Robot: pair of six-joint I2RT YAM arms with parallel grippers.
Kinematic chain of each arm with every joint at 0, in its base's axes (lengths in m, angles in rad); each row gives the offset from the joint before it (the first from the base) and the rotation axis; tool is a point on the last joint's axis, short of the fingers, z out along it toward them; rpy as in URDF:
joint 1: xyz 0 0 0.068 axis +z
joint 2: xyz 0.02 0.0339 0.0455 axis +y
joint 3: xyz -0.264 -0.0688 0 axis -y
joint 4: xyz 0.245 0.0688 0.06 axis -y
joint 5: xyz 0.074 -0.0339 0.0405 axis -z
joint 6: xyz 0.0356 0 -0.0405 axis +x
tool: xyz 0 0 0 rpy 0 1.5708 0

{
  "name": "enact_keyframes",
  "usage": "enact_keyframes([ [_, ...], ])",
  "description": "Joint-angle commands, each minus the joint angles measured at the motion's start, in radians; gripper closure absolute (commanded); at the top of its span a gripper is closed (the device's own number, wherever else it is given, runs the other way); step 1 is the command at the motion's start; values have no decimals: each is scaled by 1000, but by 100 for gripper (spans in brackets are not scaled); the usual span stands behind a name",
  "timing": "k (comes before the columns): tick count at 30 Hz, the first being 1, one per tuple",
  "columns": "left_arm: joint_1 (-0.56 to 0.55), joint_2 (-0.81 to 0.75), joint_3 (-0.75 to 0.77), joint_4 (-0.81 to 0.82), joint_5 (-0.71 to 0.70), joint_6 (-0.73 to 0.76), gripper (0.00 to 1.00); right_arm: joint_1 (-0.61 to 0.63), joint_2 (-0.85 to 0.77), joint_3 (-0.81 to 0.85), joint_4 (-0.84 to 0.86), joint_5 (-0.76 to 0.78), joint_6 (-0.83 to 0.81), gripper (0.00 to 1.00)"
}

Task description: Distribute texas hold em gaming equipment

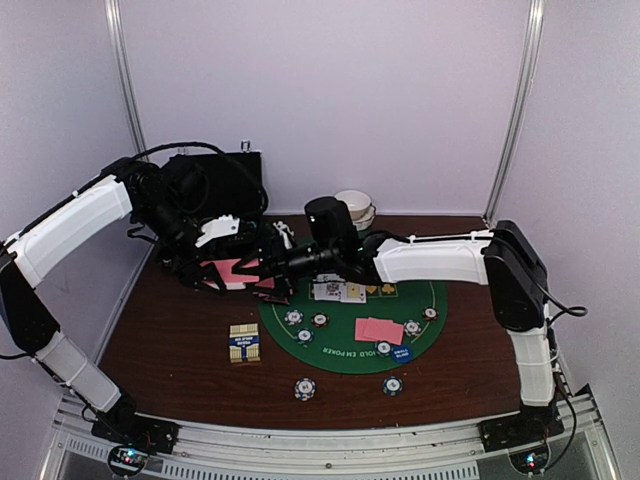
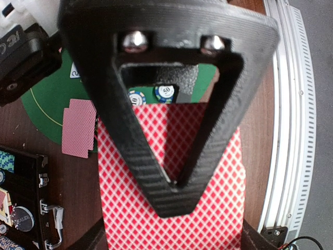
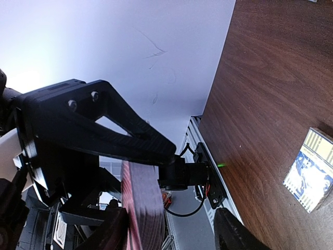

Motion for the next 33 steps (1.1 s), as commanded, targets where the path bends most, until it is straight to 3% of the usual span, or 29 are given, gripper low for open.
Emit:
enact_keyframes([
  [1, 0, -19, 17, -2, 27, -1, 81, -22, -57, 7, -91, -13, -48, 46],
  [21, 0, -20, 20, -6, 21, 3, 81, -37, -138, -64, 25, -36, 71, 96],
  [27, 0, -24, 18, -10, 19, 4, 81, -49, -152, -79, 15, -53, 72, 96],
  [33, 0, -27, 20, -11, 22, 5, 81, -53, -155, -88, 13, -66, 76, 73],
])
